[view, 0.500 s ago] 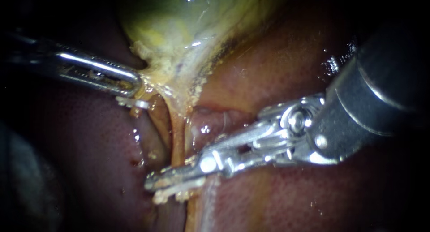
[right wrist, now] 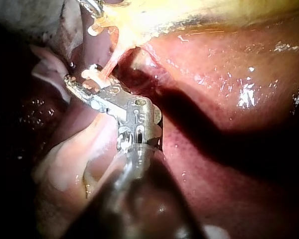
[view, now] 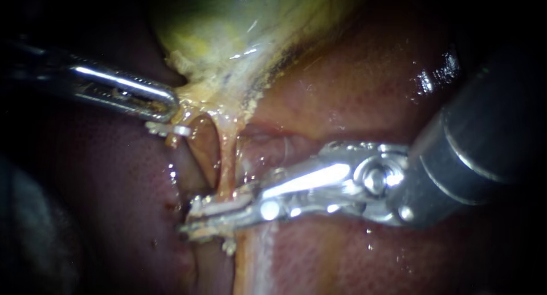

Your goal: Going back second clip right tube

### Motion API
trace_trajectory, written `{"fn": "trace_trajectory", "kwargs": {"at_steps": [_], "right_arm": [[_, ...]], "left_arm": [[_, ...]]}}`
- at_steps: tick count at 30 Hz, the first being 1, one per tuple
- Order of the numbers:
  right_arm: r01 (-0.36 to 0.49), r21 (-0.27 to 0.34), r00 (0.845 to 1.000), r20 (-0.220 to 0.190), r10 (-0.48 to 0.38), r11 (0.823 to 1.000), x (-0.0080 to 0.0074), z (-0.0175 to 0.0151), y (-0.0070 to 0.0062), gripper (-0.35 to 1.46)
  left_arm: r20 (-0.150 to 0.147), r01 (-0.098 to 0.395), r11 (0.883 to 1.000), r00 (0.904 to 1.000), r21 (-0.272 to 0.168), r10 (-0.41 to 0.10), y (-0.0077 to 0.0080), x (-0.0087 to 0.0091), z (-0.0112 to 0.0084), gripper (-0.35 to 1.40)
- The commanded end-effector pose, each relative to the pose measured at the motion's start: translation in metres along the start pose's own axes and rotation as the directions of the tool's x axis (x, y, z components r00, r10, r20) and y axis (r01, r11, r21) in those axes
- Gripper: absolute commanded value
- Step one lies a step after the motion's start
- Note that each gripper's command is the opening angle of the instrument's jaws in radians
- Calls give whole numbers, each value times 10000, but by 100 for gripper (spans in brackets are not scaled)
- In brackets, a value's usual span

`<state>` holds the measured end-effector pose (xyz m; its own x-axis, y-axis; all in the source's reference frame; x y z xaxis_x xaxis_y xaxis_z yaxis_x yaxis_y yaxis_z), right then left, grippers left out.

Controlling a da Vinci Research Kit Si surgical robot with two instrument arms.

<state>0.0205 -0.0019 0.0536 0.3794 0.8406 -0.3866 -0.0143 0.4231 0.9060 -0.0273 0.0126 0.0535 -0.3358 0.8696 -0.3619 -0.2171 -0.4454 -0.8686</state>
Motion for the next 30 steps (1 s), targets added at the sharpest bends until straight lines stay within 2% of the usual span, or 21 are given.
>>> {"fn": "trace_trajectory", "kwargs": {"at_steps": [1, 5, 10, 13, 18, 22, 26, 30], "right_arm": [[71, -50, 10000, -40, -72, 10000, -2, 1, 4, 42], [906, -260, 9956, -220, -912, 9955, -12, 1, 20, 46], [1905, -620, 9809, -292, -1925, 9797, -15, -1, 33, 49], [2364, -711, 9709, -225, -2385, 9691, -15, -5, 38, 49], [3061, -887, 9519, 141, -3060, 9479, -18, -14, 43, 49], [3398, -948, 9404, 223, -3393, 9357, -19, -20, 48, 49], [3948, -970, 9186, 228, -3945, 9136, -22, -32, 48, 49], [4717, -1114, 8812, 222, -4723, 8747, -25, -58, 41, 49]], "left_arm": [[1, -3, 10000, 10000, -2, 3, 0, 0, 0, -35], [-1, -2, 10000, 10000, 1, 2, 1, 0, 0, -35], [-18, 2, 10000, 10000, 28, -2, 2, 0, 0, -35], [-18, 5, 10000, 10000, 24, -5, 2, 0, 0, -35], [-19, 8, 10000, 10000, 26, -8, 3, 1, -1, -35], [-20, 9, 10000, 10000, 27, -8, 3, 1, -1, -35], [-17, 7, 10000, 10000, 23, -7, 3, 0, -1, -35], [-11, 4, 10000, 10000, 12, -4, 3, 0, -3, -35]]}}
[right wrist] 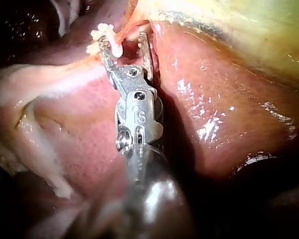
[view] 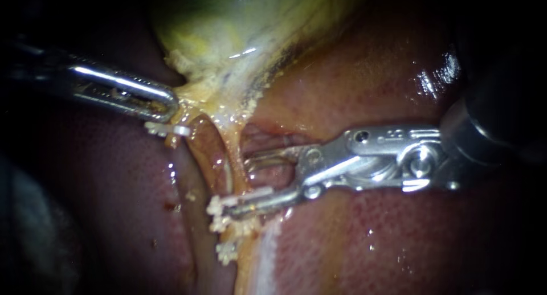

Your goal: Going back second clip right tube

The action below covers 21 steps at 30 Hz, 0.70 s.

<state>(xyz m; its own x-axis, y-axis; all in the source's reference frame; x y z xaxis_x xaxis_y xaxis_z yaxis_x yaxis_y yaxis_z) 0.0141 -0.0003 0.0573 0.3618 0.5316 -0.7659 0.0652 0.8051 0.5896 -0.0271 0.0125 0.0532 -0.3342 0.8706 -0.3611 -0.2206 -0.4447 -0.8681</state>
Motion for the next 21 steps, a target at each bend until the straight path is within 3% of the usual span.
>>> {"fn": "trace_trajectory", "kwargs": {"at_steps": [1, 7, 9, 14, 21], "right_arm": [[203, -86, 9998, -39, -203, 9998, 1, -7, -1, 50], [1288, -376, 9915, -118, -1293, 9910, 2, -42, -6, 50], [1443, -411, 9895, -13, -1445, 9887, 3, -50, -7, 50], [2019, -412, 9775, 703, -1987, 9785, 5, -68, -11, 50], [2163, -527, 9744, 740, -2122, 9749, 4, -88, -17, 50]], "left_arm": [[5, -11, 10000, 10000, -22, 11, -1, 0, 0, -35], [9, -10, 10000, 10000, -30, 10, -1, 1, -1, -35], [9, -10, 10000, 10000, -30, 10, -1, 1, -1, -35], [11, -11, 10000, 10000, -33, 11, -1, 1, -2, -35], [15, -14, 10000, 10000, -39, 15, -3, 0, -3, -35]]}}
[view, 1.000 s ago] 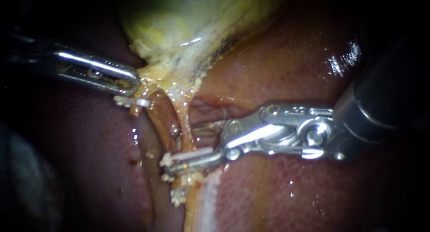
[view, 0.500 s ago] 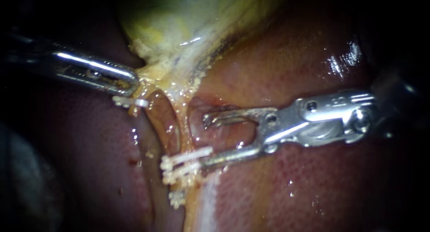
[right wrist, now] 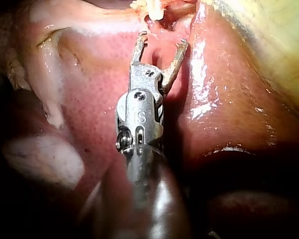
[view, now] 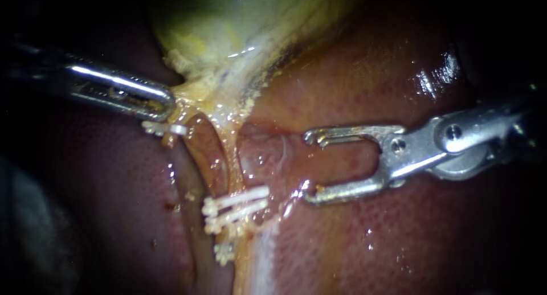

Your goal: Going back second clip right tube

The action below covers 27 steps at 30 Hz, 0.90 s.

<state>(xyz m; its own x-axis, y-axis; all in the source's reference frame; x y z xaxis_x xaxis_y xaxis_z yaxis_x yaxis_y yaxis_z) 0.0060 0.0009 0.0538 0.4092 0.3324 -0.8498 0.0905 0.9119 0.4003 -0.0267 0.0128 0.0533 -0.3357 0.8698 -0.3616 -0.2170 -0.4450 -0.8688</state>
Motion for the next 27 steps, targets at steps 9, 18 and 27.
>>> {"fn": "trace_trajectory", "kwargs": {"at_steps": [9, 18, 27], "right_arm": [[34, 5, 10000, -28, -34, 10000, 0, -15, -1, 50], [37, 14, 10000, -29, -37, 10000, -1, -17, -2, 50], [37, 13, 10000, -29, -37, 10000, -1, -17, -2, 50]], "left_arm": [[-10, 6, 10000, 10000, 10, -6, -2, 2, 3, -35], [-84, -122, 9998, 9999, 157, 123, -10, 4, 30, -35], [-24, -347, 9993, 9994, 138, 347, -22, -10, 62, -35]]}}
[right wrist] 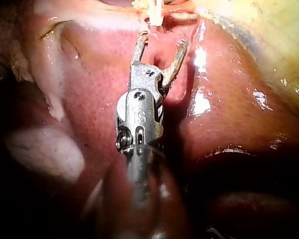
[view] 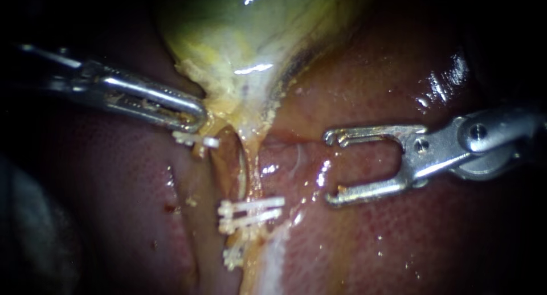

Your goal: Going back second clip right tube

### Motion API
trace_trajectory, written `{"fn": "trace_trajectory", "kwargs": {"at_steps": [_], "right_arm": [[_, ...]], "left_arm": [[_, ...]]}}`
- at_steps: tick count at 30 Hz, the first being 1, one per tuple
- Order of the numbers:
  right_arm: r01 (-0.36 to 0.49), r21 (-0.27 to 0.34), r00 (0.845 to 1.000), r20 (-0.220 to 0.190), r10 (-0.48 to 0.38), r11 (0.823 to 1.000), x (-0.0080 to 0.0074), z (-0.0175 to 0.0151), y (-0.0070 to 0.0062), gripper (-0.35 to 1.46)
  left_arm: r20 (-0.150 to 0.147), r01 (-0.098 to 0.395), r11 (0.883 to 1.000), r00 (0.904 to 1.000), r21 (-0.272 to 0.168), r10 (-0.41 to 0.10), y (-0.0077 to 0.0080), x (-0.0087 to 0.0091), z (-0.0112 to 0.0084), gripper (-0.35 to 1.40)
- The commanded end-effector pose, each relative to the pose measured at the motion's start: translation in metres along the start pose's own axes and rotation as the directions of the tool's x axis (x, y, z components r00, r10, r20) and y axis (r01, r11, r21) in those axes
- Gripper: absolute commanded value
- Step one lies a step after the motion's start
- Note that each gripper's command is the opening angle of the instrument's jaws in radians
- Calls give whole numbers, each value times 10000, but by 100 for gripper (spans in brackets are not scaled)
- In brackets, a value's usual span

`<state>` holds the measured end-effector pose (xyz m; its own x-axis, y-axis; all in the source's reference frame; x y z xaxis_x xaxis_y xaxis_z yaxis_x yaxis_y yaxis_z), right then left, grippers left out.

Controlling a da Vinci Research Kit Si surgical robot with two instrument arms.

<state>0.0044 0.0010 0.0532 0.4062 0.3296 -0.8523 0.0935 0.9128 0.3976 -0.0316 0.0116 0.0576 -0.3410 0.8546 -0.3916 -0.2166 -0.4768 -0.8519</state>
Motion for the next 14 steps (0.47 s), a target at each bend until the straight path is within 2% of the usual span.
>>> {"fn": "trace_trajectory", "kwargs": {"at_steps": [1, 6, 14], "right_arm": [[-1, -3, 10000, -1, 1, 10000, 0, 0, 0, 50], [1, 1, 10000, -1, -1, 10000, 0, 0, -1, 50], [-6, -3, 10000, -1, 6, 10000, 2, 1, -1, 50]], "left_arm": [[8, -12, 10000, 10000, 2, 12, -1, 0, 2, -35], [18, -15, 10000, 10000, -8, 15, -4, 1, 11, -35], [28, -16, 10000, 10000, -28, 16, -4, 1, 8, -35]]}}
